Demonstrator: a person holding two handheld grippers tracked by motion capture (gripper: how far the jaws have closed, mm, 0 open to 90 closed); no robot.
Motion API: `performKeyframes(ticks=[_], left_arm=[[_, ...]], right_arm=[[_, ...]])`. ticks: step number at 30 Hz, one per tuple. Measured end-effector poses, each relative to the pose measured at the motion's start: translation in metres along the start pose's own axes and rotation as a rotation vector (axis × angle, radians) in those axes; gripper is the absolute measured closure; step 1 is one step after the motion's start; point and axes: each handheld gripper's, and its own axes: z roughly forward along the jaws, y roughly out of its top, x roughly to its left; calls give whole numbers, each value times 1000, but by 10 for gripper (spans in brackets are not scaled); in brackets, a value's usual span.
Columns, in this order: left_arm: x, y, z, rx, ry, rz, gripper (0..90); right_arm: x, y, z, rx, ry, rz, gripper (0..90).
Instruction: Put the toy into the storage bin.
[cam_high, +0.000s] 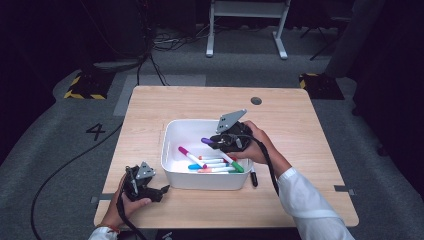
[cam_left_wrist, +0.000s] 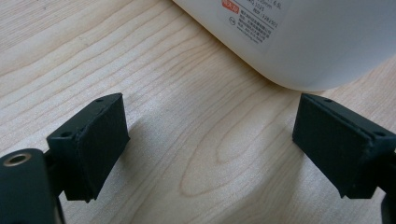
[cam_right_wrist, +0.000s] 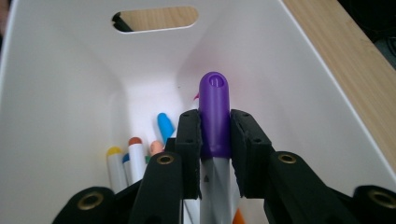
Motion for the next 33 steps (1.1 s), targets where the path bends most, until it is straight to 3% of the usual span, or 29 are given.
performKeyframes(ticks=[18, 28, 33], left_arm=[[0, 0, 0, 0, 1, 0, 105], [0, 0, 0, 0, 0, 0, 105], [0, 0, 0, 0, 0, 0, 105]], right_arm=[[37, -3, -6, 41, 107, -35, 744], [48, -3, -6, 62, 131, -50, 741], [46, -3, -5, 69, 118, -49, 720]])
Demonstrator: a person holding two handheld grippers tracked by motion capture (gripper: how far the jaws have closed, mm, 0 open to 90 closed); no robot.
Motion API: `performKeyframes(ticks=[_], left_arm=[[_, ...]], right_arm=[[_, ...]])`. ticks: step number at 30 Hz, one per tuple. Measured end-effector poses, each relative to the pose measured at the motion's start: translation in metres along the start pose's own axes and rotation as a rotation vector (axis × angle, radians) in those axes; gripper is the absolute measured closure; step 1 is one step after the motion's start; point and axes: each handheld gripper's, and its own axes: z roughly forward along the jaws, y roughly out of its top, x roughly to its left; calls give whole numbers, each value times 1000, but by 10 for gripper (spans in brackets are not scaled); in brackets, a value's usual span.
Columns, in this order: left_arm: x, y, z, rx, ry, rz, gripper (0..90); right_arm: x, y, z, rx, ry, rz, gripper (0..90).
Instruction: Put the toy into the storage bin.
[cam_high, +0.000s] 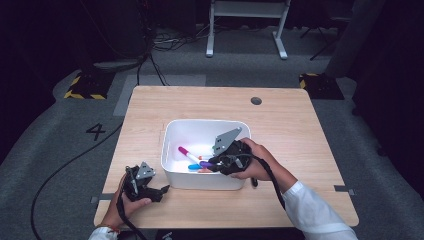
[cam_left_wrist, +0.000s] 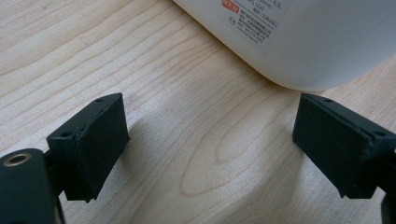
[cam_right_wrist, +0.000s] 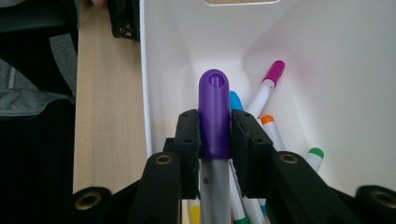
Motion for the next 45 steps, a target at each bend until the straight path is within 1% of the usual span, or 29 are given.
performKeyframes(ticks=[1, 3, 4, 6, 10, 13, 18, 19, 22, 25, 29, 30, 33, 37, 38, 39, 41, 45], left_arm=[[0, 0, 0, 0, 0, 0, 105], [0, 0, 0, -1, 2, 0, 105], [0, 0, 0, 0, 0, 0, 105], [0, 0, 0, 0, 0, 0, 105], [0, 0, 0, 0, 0, 0, 105], [0, 0, 0, 0, 0, 0, 105], [0, 0, 0, 0, 0, 0, 105], [0, 0, 0, 0, 0, 0, 105], [0, 0, 0, 0, 0, 0, 105], [0, 0, 0, 0, 0, -1, 105], [0, 0, 0, -1, 0, -1, 105], [0, 0, 0, 0, 0, 0, 105], [0, 0, 0, 0, 0, 0, 105], [0, 0, 0, 0, 0, -1, 105], [0, 0, 0, 0, 0, 0, 105], [0, 0, 0, 0, 0, -1, 105], [0, 0, 0, 1, 0, 0, 105], [0, 0, 0, 0, 2, -3, 105]], right_arm=[[0, 0, 0, 0, -4, 3, 700], [-1, 0, -1, -15, -22, 10, 647], [-2, 0, -1, -15, -36, 17, 633], [-3, 0, -2, -22, -40, 21, 634], [-5, -3, -5, -44, -60, 34, 607], [-8, -5, -10, -72, -80, 48, 564], [-11, -11, -25, -128, -125, 77, 501], [-12, -12, -29, -136, -136, 92, 489], [-14, -18, -41, -161, -174, 112, 435], [-16, -24, -51, -195, -199, 138, 392], [-20, -35, -63, -222, -227, 153, 340], [-20, -38, -65, -232, -234, 164, 324], [-23, -48, -71, -238, -259, 176, 277], [-25, -64, -81, -268, -259, 211, 216], [-26, -69, -84, -277, -251, 215, 208], [-26, -73, -87, -284, -253, 221, 205], [-26, -82, -91, -291, -274, 241, 204], [-29, -106, -95, -303, -283, 280, 198]])
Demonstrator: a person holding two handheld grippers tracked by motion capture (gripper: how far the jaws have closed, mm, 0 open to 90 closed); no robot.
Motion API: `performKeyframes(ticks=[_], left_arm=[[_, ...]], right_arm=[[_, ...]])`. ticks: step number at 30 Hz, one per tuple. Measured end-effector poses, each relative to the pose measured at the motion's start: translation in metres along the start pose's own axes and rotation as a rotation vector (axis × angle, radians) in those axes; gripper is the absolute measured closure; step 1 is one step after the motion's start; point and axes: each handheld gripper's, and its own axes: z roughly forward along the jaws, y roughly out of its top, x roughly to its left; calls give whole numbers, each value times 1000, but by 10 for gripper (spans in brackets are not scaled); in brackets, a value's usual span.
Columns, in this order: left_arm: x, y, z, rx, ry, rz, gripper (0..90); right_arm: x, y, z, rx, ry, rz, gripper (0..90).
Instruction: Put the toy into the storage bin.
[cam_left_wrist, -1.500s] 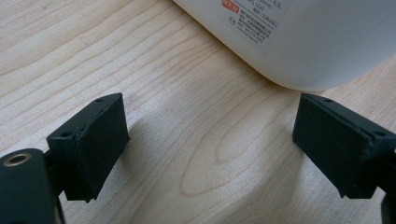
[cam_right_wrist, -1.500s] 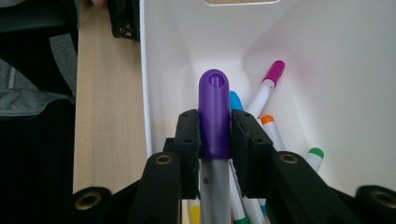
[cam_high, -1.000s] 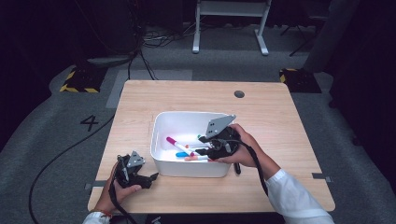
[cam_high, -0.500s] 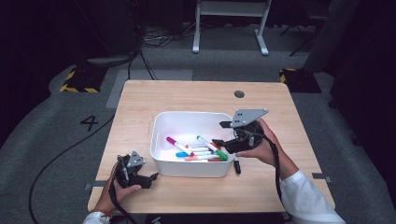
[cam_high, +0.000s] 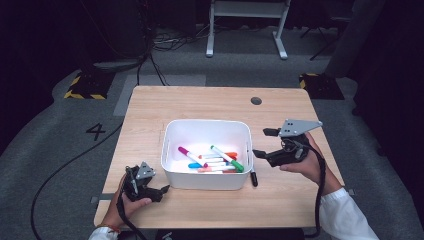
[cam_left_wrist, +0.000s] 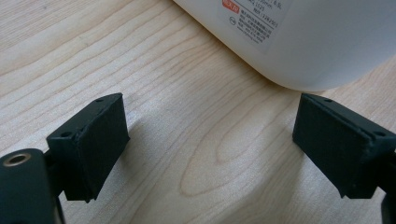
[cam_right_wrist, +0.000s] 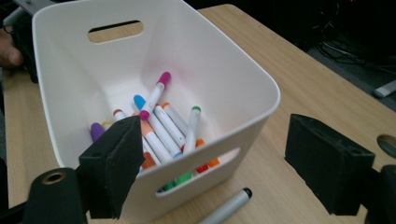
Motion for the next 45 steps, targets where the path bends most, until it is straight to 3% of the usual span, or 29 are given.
performKeyframes(ticks=[7, 13, 20, 33, 45], left_arm=[[0, 0, 0, 1, 0, 1, 105], [0, 0, 0, 0, 0, 0, 105], [0, 0, 0, 0, 0, 0, 105], [0, 0, 0, 1, 0, 1, 105], [0, 0, 0, 0, 0, 0, 105]], right_arm=[[-9, -41, 7, 65, -75, 74, 229], [0, -72, 27, 139, -66, 95, 245], [13, -94, 45, 190, -37, 101, 259], [23, -109, 67, 242, -25, 118, 275], [14, -119, 74, 294, -118, 157, 351]])
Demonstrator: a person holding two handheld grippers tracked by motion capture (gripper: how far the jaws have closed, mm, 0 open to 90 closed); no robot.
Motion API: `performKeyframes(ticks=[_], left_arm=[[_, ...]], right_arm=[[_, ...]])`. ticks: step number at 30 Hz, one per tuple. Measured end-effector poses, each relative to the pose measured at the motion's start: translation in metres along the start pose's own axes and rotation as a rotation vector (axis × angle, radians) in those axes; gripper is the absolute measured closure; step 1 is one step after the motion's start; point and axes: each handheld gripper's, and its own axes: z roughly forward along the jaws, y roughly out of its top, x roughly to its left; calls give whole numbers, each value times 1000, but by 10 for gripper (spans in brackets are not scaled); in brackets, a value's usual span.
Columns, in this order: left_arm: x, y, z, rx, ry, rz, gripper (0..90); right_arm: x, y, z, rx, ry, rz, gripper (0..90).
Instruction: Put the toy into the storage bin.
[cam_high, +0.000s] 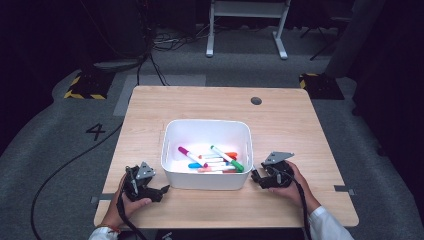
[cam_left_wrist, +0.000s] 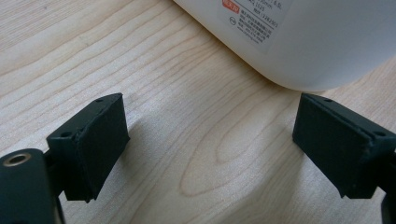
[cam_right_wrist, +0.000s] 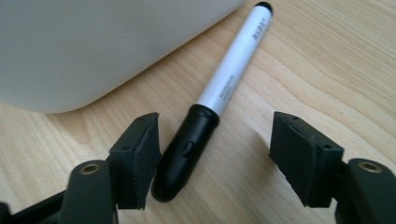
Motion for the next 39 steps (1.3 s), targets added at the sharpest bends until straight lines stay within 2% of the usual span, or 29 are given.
performKeyframes(ticks=[8, 16, 19, 21, 24, 28, 34, 39], left_arm=[[0, 0, 0, -2, 4, 2, 105], [0, 0, 0, 1, -2, 1, 105], [0, 0, 0, 1, -2, 1, 105], [0, 0, 0, 1, 0, 1, 105], [0, 0, 0, -1, 2, 0, 105], [0, 0, 0, 0, 0, -1, 105], [0, 0, 0, 0, 0, 0, 105], [0, 0, 0, 0, 0, -1, 105]], right_arm=[[-13, -4, -2, -23, -22, 56, 544], [-30, -8, -4, -50, -45, 89, 732], [-35, -11, -6, -56, -44, 86, 738], [-38, -12, -7, -52, -59, 83, 742], [-45, -16, -8, -69, -38, 76, 743], [-52, -20, -12, -66, -34, 85, 745], [-53, -20, -15, -44, -31, 69, 746], [-56, -21, -21, -65, -46, 75, 746]])
